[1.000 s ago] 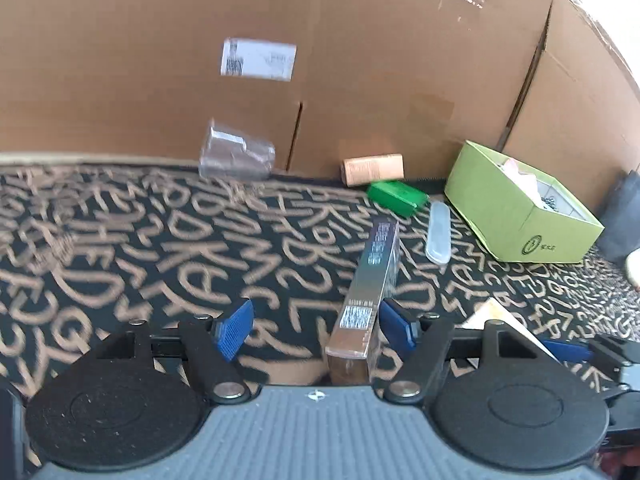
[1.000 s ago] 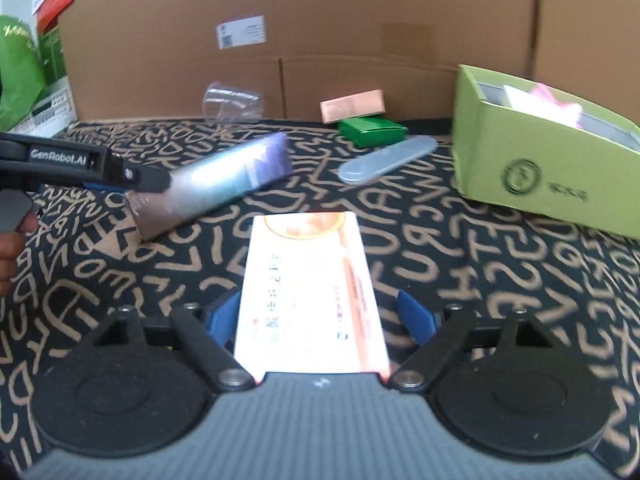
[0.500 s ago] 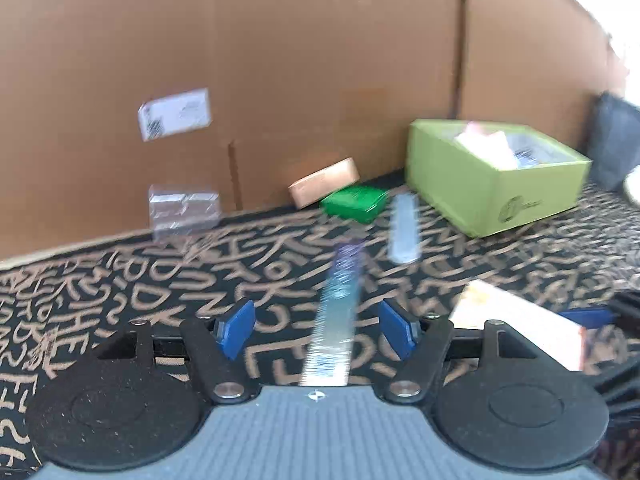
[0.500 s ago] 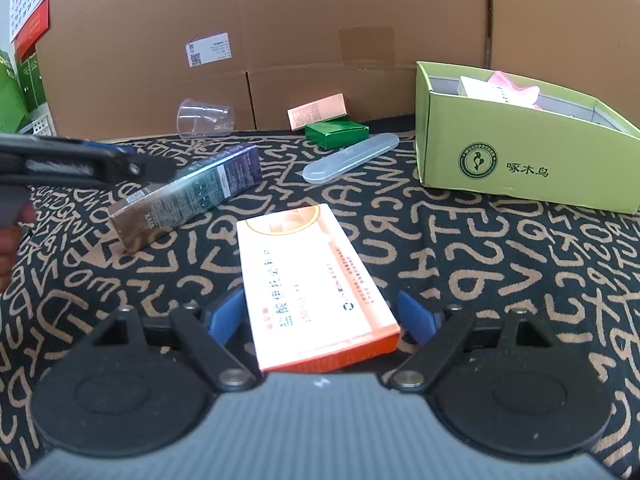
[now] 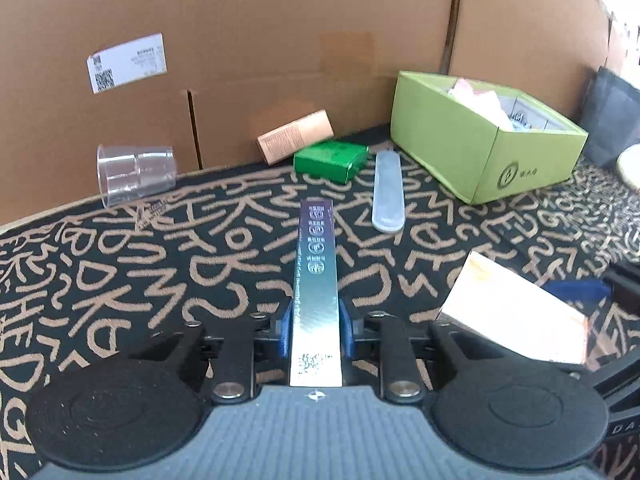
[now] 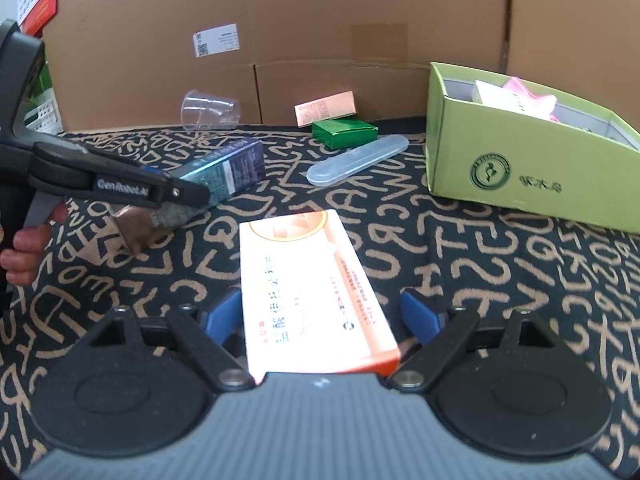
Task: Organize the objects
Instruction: 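Lift the teal box and white-orange box from the mat toward the lime-green box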
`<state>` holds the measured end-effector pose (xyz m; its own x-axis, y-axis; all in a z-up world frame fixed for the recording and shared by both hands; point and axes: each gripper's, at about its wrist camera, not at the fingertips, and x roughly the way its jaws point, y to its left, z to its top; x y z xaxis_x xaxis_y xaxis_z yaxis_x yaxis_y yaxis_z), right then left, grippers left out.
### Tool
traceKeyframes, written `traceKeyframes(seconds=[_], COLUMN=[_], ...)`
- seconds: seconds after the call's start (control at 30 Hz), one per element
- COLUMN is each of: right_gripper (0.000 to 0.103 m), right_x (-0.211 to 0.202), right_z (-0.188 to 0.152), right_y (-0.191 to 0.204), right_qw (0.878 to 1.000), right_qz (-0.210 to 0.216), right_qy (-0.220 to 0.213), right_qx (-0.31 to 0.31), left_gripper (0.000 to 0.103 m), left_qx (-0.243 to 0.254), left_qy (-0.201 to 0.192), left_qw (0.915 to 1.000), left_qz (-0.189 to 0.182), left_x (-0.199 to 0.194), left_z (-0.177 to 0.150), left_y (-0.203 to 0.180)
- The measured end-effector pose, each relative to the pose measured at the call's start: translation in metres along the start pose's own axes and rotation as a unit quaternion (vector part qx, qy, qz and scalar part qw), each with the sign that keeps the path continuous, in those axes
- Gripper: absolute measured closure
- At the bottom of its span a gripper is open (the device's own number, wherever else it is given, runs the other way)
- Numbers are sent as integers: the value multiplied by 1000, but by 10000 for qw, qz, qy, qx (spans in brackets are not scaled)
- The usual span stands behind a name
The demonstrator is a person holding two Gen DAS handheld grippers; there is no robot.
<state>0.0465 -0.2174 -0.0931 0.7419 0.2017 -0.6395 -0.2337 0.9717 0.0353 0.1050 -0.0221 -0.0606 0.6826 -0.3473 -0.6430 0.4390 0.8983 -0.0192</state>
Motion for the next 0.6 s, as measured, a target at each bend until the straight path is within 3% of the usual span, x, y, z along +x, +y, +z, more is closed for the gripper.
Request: traceKeyframes(seconds=[0.13, 0.2, 0.23, 0.43, 0.6], right_gripper=[19, 32, 34, 36, 36], right_x=[6, 11, 11, 2, -22], right_z=[7, 6, 3, -4, -6], right_y=[3, 6, 8, 6, -15], right_qw=[9997, 9994, 9994, 9995, 9973], right_qz=[116, 207, 216, 282, 581], right_qy=[11, 107, 49, -70, -232], right_qx=[-219, -257, -268, -126, 383], left_gripper=[75, 75, 75, 80, 81], left_qx=[14, -14, -28, -30, -317], left_qy=[-1, -3, -4, 64, 61], left_qw=[9999, 9999, 9999, 9998, 9990], left_qz=[113, 145, 150, 165, -305], left_x=[5, 5, 5, 1, -15], left_z=[-4, -4, -4, -5, 0], left_y=[-3, -3, -3, -8, -15])
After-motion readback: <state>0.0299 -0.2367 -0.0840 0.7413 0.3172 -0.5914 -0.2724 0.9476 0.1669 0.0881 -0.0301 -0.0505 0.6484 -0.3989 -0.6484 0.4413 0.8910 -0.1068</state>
